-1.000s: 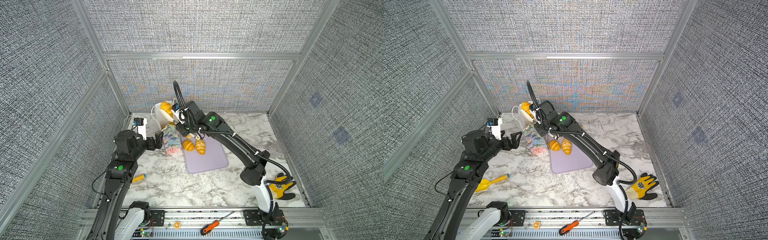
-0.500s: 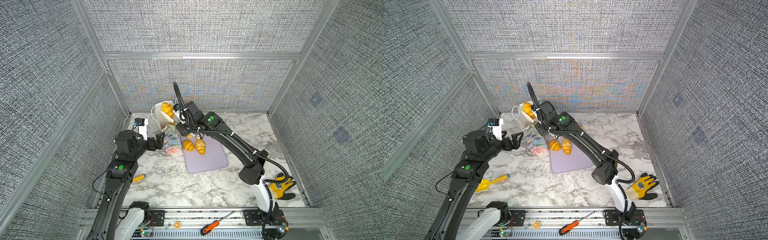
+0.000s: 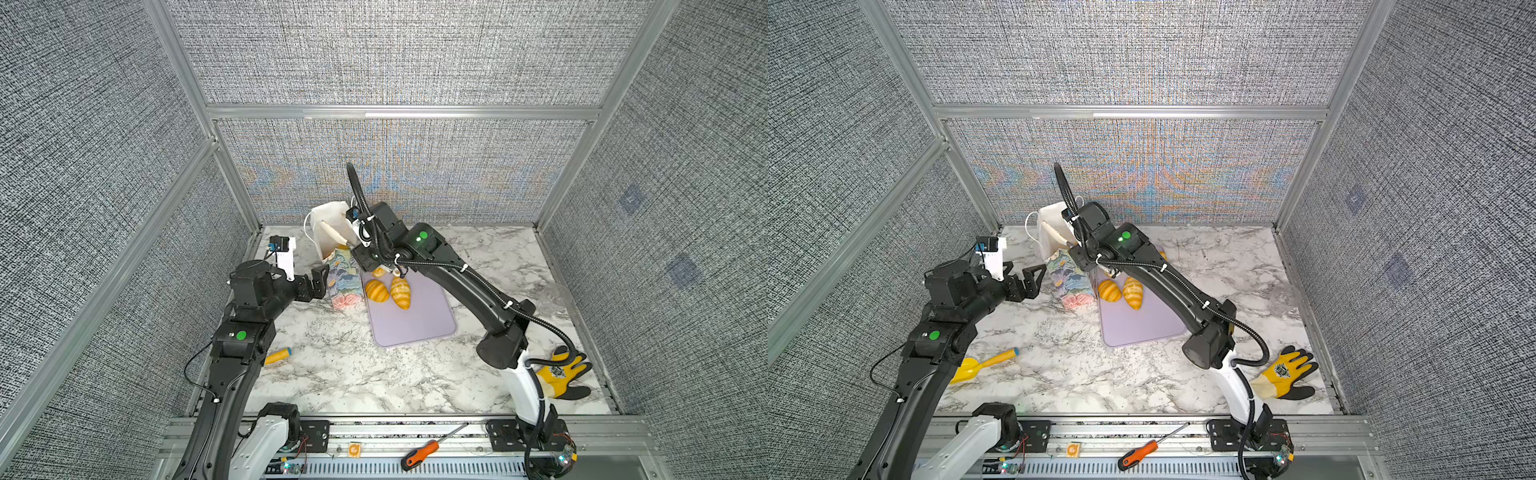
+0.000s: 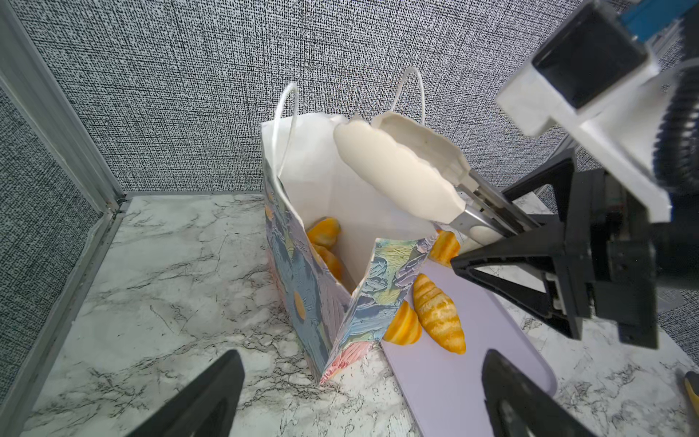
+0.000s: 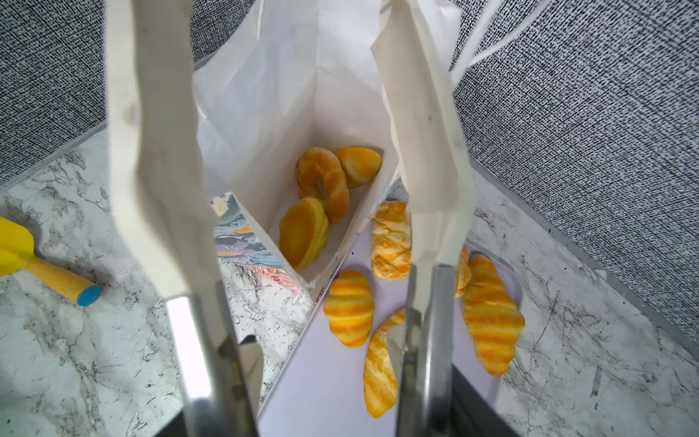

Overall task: Place the fake bread into the paper bag
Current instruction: 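Open the tongs to drop the croissant into the bag, then withdraw the tongs back over the tray while the left gripper moves toward the tray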

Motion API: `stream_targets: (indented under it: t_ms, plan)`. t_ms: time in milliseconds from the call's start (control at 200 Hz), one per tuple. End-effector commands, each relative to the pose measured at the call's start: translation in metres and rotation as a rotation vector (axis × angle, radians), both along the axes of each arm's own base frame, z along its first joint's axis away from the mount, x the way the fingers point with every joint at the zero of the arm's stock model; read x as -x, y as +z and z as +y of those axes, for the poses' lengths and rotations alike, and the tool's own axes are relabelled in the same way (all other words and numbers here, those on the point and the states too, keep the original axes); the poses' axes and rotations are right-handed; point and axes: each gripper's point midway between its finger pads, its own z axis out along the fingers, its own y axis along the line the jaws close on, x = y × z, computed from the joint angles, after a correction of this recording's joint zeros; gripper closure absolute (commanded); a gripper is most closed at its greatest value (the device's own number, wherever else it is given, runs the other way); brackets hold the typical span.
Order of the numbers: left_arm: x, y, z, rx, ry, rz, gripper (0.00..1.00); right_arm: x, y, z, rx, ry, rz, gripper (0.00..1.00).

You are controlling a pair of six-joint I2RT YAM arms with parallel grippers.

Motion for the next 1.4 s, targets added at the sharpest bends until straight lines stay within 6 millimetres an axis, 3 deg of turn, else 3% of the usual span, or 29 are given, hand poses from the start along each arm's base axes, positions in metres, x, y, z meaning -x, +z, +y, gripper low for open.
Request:
stream_targets:
  t_ms: [0, 385, 710, 880, 1396]
  plan:
    - [0.0, 0.005, 0.001, -0.005, 0.004, -0.013, 0.01, -0.001, 0.012, -0.002, -0.015, -0.005, -0.029, 0.34]
    - [0.003, 0.006, -0.002, -0.016, -0.026, -0.018, 0.01, 0.009, 0.029, -0.004, -0.048, 0.043, -0.051, 0.34]
    - [0.006, 0.008, -0.018, 0.005, -0.117, -0.039, 0.01, 0.022, 0.045, -0.018, -0.067, 0.046, -0.072, 0.34]
    - [0.008, 0.01, -0.023, 0.025, -0.141, -0.052, 0.01, 0.029, 0.055, -0.032, -0.074, 0.028, -0.095, 0.34]
    - [0.014, 0.007, -0.049, 0.028, -0.207, -0.061, 0.01, 0.047, 0.038, -0.09, -0.001, -0.08, -0.125, 0.34]
